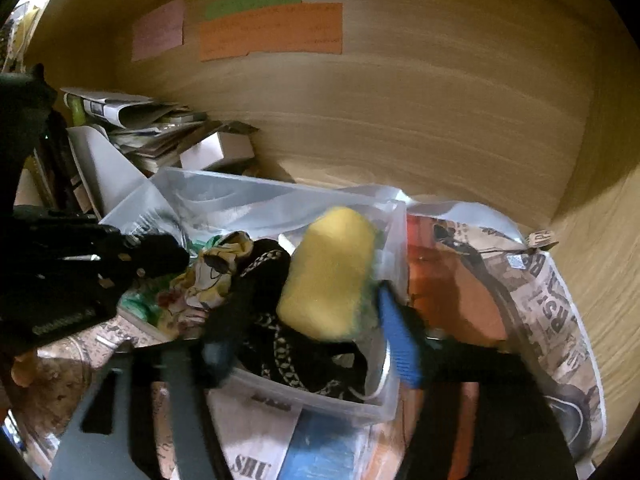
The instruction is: Organize soft objects
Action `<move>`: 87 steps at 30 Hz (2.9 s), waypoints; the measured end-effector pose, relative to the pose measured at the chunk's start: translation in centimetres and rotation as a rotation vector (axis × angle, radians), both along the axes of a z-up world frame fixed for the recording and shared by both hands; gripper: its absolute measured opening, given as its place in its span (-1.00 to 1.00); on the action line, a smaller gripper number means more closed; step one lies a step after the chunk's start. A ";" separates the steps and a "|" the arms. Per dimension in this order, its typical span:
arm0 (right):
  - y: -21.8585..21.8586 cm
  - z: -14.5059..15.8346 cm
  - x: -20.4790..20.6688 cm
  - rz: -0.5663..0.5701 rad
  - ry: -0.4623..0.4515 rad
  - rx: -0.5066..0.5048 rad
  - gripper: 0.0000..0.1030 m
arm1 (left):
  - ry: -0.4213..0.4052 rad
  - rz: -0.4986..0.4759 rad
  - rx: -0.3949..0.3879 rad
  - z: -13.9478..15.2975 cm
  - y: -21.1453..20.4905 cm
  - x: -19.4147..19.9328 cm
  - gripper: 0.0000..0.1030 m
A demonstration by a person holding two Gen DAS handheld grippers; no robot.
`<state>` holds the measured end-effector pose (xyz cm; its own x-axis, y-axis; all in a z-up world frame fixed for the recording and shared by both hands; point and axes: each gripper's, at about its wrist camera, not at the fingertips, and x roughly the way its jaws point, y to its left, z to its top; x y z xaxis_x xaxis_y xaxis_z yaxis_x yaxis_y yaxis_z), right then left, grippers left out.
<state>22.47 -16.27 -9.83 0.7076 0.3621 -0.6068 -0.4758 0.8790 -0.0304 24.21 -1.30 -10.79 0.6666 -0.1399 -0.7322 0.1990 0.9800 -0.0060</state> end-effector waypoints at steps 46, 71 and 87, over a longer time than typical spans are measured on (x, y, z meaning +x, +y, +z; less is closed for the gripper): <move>-3.8 11.8 -15.2 0.026 -0.369 0.223 1.00 | -0.643 0.187 -0.112 13.0 2.1 -21.8 0.99; -4.0 11.4 -15.2 0.016 -0.336 0.245 1.00 | -0.640 0.188 -0.095 12.7 1.8 -21.8 1.00; -3.8 11.5 -15.4 0.024 -0.338 0.245 1.00 | -0.639 0.169 -0.093 12.7 1.9 -21.6 1.00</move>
